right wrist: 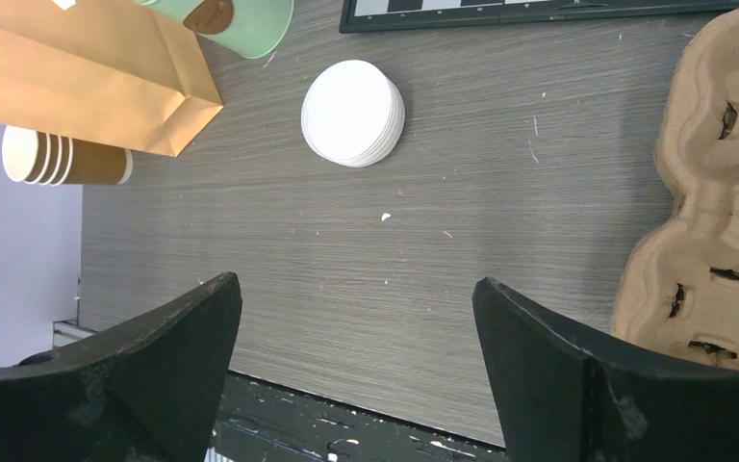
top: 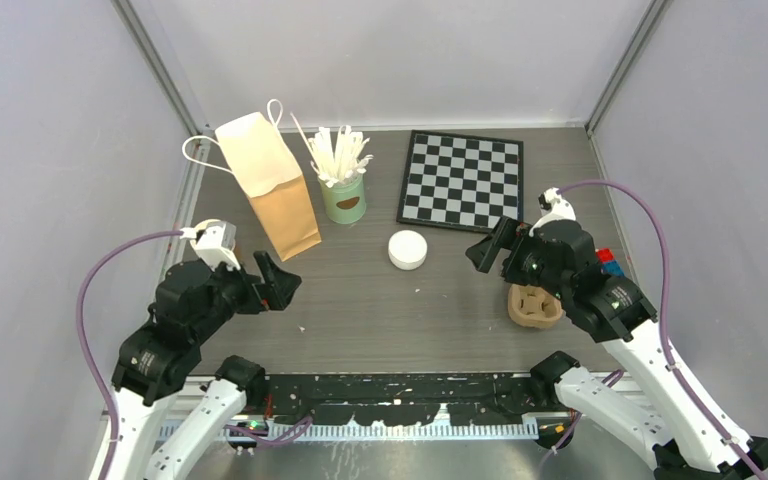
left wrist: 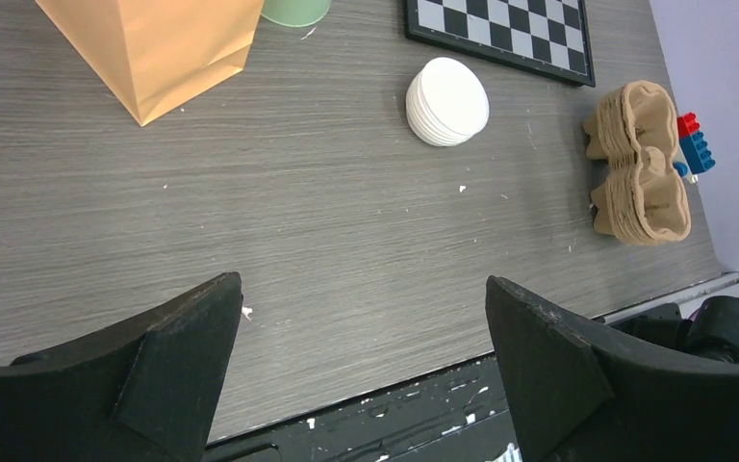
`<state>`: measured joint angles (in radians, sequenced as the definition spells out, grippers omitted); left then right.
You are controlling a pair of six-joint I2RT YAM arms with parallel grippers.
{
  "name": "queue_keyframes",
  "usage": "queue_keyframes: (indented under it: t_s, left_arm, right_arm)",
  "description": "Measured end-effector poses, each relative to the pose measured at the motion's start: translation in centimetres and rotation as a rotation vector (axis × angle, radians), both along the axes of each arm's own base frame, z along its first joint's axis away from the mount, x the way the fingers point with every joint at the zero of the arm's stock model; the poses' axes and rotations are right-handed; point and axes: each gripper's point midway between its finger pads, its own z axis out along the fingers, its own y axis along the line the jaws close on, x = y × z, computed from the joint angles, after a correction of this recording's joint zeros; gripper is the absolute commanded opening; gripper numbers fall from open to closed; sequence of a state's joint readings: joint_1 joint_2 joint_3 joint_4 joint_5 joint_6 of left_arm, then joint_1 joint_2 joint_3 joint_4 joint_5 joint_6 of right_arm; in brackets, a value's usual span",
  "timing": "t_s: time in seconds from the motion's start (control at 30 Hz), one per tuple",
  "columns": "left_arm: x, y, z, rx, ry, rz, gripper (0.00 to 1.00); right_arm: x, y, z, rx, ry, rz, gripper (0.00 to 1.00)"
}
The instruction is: Pack the takeout coffee
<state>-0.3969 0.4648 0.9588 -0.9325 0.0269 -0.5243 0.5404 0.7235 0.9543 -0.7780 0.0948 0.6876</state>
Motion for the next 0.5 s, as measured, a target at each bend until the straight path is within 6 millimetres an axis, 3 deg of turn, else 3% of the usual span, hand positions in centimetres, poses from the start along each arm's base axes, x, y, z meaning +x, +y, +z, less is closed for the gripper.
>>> queue_keyframes:
  t_s: [0.23, 0.5]
  left_arm:
    - [0.3, 0.1, -0.2, -0.002, 0.015, 0.020, 1.00]
    - [3.2, 2.9, -1.8, 0.104, 0.094, 0.236, 1.00]
  right_arm:
    - [-0.3, -0.2, 0.6, 0.014, -0.022, 0.000, 0.94]
    - [-0.5, -0.3, 0.8, 0.019, -0.032, 0.001, 0.94]
